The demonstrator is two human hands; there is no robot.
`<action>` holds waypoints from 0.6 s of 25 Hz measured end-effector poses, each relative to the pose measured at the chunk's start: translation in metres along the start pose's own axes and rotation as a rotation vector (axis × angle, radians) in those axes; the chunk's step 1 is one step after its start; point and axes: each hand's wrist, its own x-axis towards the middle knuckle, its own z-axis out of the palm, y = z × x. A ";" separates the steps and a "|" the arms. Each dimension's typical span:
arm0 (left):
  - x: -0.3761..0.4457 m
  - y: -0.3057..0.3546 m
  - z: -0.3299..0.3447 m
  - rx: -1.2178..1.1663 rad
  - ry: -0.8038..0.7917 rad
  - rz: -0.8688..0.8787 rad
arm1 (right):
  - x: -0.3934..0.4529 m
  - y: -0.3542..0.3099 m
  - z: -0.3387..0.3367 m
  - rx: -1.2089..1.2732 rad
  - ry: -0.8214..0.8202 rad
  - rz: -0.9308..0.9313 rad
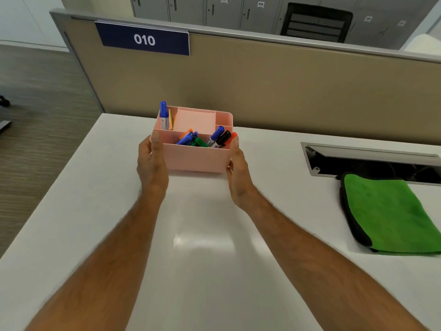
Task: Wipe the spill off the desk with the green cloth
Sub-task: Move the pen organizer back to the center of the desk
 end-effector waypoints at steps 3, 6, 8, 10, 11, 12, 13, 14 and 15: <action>-0.021 0.008 0.026 -0.005 -0.078 0.028 | -0.002 -0.008 -0.038 0.068 0.066 -0.033; -0.046 0.014 0.057 -0.030 -0.180 0.022 | -0.009 -0.015 -0.080 0.065 0.144 -0.028; -0.064 0.019 0.077 -0.031 -0.238 0.017 | -0.014 -0.016 -0.108 0.044 0.192 -0.022; -0.079 0.020 0.093 -0.026 -0.274 0.016 | -0.018 -0.017 -0.131 0.033 0.226 -0.028; -0.085 0.019 0.100 -0.026 -0.290 0.012 | -0.020 -0.018 -0.141 0.035 0.237 -0.036; -0.091 0.018 0.109 -0.021 -0.300 0.004 | -0.021 -0.018 -0.152 0.042 0.246 -0.043; -0.093 0.016 0.112 -0.013 -0.303 -0.005 | -0.022 -0.018 -0.155 0.049 0.251 -0.050; -0.099 0.015 0.119 -0.002 -0.308 -0.010 | -0.023 -0.018 -0.163 0.058 0.255 -0.057; -0.103 0.014 0.124 0.008 -0.308 -0.013 | -0.025 -0.016 -0.168 0.061 0.261 -0.057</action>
